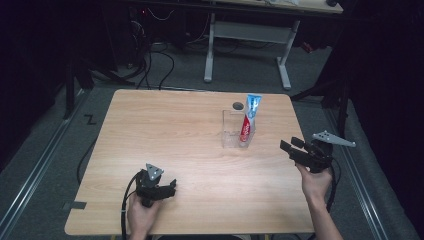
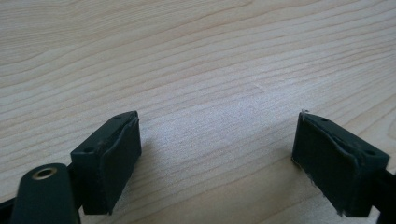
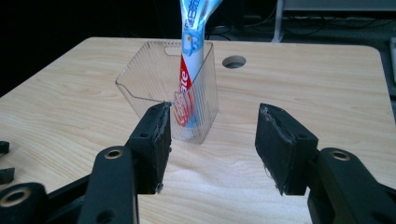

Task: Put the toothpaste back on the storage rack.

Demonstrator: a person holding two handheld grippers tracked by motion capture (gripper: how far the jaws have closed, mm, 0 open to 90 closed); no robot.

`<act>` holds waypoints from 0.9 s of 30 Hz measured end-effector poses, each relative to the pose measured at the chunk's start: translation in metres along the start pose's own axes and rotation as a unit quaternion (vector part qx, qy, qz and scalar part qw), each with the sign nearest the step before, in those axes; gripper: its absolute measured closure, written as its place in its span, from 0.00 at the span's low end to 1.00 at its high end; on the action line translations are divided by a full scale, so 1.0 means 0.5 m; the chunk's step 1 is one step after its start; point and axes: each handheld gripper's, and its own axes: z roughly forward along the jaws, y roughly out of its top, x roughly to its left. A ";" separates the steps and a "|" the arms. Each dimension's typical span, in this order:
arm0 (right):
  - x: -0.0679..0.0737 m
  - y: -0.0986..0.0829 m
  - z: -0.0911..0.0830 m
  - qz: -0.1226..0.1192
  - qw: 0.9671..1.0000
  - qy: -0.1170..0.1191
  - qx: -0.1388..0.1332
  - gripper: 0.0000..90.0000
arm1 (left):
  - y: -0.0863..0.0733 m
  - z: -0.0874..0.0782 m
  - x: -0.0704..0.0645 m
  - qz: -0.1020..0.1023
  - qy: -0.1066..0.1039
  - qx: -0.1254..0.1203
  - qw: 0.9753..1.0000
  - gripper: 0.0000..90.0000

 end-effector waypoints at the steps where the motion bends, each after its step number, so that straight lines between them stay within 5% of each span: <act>1: 0.000 -0.002 0.001 -0.002 1.000 0.000 0.001 0.51 | 0.000 0.000 0.000 0.000 0.000 0.000 1.000 0.18; 27: -0.010 -0.072 0.028 0.016 0.999 0.000 0.029 0.51 | 0.000 0.000 0.000 0.000 0.000 0.000 1.000 0.18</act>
